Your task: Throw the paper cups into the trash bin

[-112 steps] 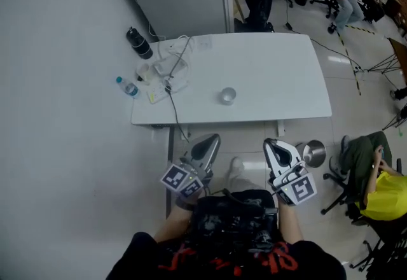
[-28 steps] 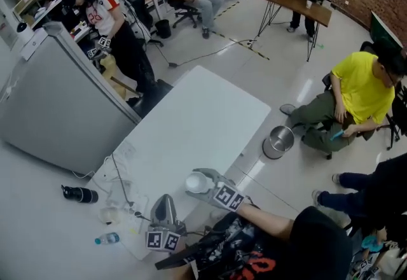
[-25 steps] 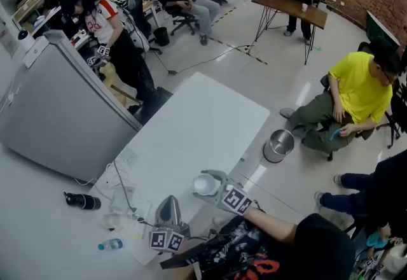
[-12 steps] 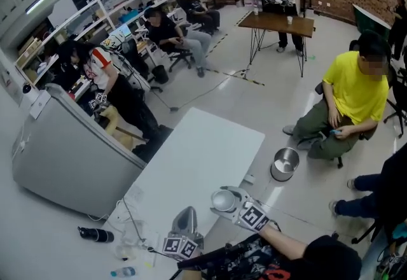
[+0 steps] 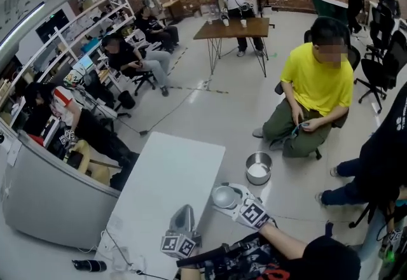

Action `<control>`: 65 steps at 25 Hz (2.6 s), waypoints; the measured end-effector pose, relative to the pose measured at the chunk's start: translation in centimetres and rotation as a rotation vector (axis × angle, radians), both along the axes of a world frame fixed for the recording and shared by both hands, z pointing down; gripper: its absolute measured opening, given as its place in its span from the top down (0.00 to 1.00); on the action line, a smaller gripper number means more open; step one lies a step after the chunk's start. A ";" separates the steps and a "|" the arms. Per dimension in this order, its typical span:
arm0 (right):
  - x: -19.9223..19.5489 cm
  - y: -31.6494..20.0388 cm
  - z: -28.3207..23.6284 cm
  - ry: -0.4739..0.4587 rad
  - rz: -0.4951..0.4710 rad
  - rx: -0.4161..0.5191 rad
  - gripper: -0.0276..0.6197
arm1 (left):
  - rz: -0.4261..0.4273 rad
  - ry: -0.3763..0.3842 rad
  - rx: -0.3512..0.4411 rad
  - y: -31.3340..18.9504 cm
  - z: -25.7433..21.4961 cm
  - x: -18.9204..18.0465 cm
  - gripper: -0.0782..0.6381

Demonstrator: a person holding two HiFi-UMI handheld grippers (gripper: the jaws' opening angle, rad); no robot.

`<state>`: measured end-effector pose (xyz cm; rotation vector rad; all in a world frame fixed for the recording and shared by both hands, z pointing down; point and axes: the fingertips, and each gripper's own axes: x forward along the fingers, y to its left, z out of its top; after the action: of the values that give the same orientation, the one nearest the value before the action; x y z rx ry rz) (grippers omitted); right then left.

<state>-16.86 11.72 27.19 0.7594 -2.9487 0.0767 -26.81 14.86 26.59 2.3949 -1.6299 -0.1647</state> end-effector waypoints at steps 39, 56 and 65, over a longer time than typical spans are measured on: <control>14.5 -23.6 4.1 -0.086 0.069 -0.102 0.42 | 0.012 -0.230 -0.031 -17.9 -0.8 13.9 0.90; 23.6 -30.2 27.2 0.041 0.152 -0.326 0.42 | 0.263 -0.353 -0.341 -25.5 15.9 27.5 0.90; 24.9 -32.7 41.8 0.095 0.224 -0.449 0.42 | 0.301 -0.329 -0.481 -30.4 32.8 29.8 0.90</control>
<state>8.05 -21.00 68.99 0.9764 -2.5943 0.6698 2.95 -15.54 59.43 2.3139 -1.2123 0.6298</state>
